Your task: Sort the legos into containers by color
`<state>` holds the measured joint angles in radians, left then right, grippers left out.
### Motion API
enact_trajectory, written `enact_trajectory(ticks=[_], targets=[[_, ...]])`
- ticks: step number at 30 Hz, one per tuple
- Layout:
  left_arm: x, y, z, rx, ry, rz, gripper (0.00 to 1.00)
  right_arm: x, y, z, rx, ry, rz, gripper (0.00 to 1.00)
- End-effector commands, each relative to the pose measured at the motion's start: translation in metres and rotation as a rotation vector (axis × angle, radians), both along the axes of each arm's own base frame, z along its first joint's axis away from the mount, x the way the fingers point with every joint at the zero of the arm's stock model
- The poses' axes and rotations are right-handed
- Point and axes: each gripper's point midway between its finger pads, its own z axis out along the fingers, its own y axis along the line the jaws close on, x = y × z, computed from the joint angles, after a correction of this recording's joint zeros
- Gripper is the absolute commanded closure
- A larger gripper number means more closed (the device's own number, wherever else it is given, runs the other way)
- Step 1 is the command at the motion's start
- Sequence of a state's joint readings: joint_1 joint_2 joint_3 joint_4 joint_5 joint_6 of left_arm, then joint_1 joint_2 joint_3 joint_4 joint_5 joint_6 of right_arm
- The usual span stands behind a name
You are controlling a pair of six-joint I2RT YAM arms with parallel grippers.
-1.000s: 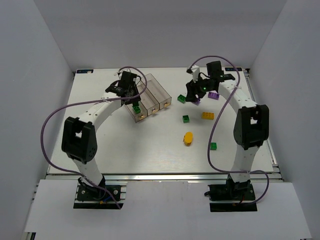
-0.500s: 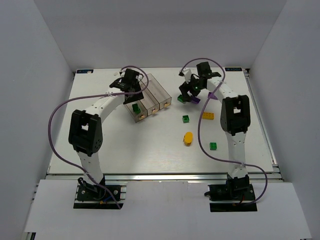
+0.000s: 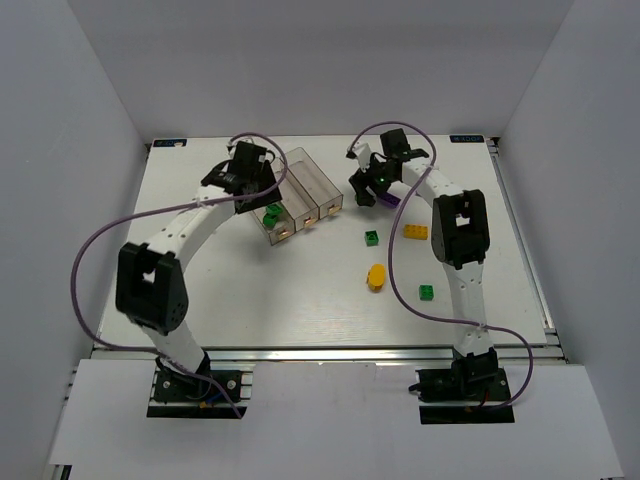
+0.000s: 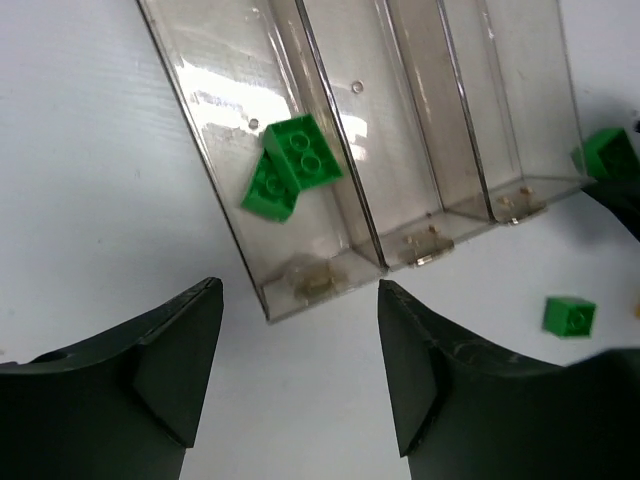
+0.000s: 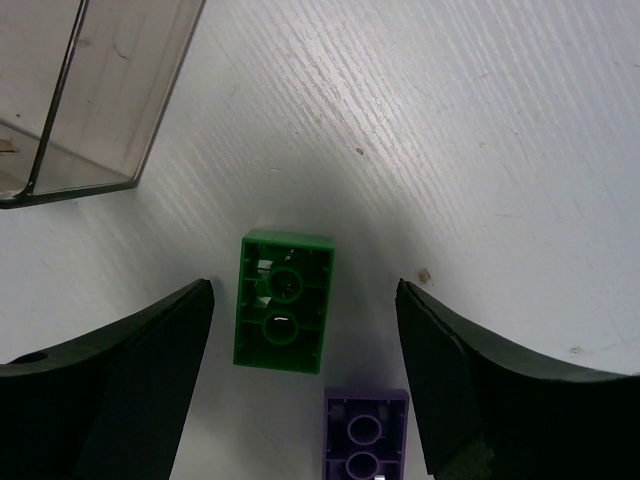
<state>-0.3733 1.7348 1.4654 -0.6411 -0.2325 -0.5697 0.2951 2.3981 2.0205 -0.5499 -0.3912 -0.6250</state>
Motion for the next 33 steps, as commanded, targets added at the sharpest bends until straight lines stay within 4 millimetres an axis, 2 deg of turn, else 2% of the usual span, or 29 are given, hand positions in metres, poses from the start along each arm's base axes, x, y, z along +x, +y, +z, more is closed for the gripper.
enact_trajectory(ticks=[1,2,3,4,5,6,7,8,9,10,11,12,13,14,15,16,17,19,21,22,24,28,31,33], targets=[[-0.021,0.000,0.044,-0.105,-0.111,-0.015,0.27,0.011,0.006,0.004,0.011,-0.047,0.023,0.27],[-0.027,0.000,0.046,-0.119,-0.119,-0.019,0.27,0.011,0.007,0.005,0.011,-0.051,0.024,0.32],[-0.033,-0.001,0.059,-0.155,-0.156,-0.023,0.27,0.013,0.004,0.006,0.012,-0.055,0.019,0.37],[-0.045,-0.003,0.051,-0.160,-0.140,-0.034,0.26,0.014,0.005,0.009,0.014,-0.063,0.019,0.50],[-0.050,-0.003,0.052,-0.174,-0.147,-0.037,0.26,0.014,0.004,0.010,0.015,-0.065,0.014,0.55],[-0.058,-0.005,0.062,-0.202,-0.174,-0.045,0.25,0.017,0.000,0.014,0.017,-0.071,0.000,0.60],[-0.063,-0.004,0.060,-0.210,-0.177,-0.043,0.24,0.017,0.000,0.016,0.019,-0.076,-0.006,0.68],[-0.072,-0.002,0.049,-0.211,-0.158,-0.043,0.22,0.018,-0.001,0.025,0.032,-0.085,-0.011,0.70],[-0.078,-0.003,0.058,-0.246,-0.181,-0.048,0.21,0.018,-0.002,0.032,0.045,-0.087,-0.020,0.72],[-0.083,-0.004,0.056,-0.261,-0.183,-0.053,0.21,0.018,-0.002,0.039,0.058,-0.095,-0.022,0.76],[-0.092,-0.002,0.044,-0.265,-0.164,-0.052,0.19,0.014,-0.001,0.052,0.074,-0.109,-0.018,0.76],[-0.096,-0.004,0.053,-0.301,-0.197,-0.055,0.19,0.015,0.001,0.063,0.090,-0.135,-0.020,0.79],[-0.100,-0.004,0.053,-0.315,-0.204,-0.061,0.18,0.013,0.003,0.071,0.101,-0.147,-0.016,0.80],[-0.103,-0.005,0.052,-0.328,-0.209,-0.066,0.18,0.005,0.007,0.089,0.123,-0.168,0.000,0.81],[-0.108,-0.004,0.042,-0.336,-0.196,-0.060,0.18,0.004,0.011,0.102,0.146,-0.196,0.009,0.82],[-0.113,-0.005,0.046,-0.354,-0.208,-0.067,0.18,0.001,0.016,0.115,0.172,-0.208,0.014,0.83],[-0.115,-0.006,0.044,-0.361,-0.206,-0.071,0.18,-0.007,0.024,0.136,0.209,-0.233,0.044,0.83],[-0.121,-0.009,0.037,-0.372,-0.193,-0.080,0.18,-0.018,0.040,0.155,0.248,-0.244,0.086,0.83],[-0.124,-0.008,0.034,-0.381,-0.186,-0.074,0.18,-0.037,0.067,0.177,0.315,-0.239,0.166,0.83],[-0.127,-0.007,0.030,-0.379,-0.178,-0.072,0.18,-0.044,0.075,0.180,0.331,-0.222,0.187,0.83],[-0.129,-0.005,0.030,-0.384,-0.182,-0.059,0.18,-0.065,0.107,0.189,0.381,-0.189,0.254,0.82],[-0.136,0.000,0.022,-0.386,-0.176,-0.031,0.18,-0.090,0.163,0.180,0.432,-0.117,0.324,0.80],[-0.145,0.005,0.018,-0.392,-0.167,-0.012,0.18,-0.093,0.194,0.174,0.458,-0.084,0.326,0.78],[-0.152,0.009,0.019,-0.401,-0.172,0.005,0.18,-0.091,0.206,0.172,0.476,-0.085,0.307,0.77]])
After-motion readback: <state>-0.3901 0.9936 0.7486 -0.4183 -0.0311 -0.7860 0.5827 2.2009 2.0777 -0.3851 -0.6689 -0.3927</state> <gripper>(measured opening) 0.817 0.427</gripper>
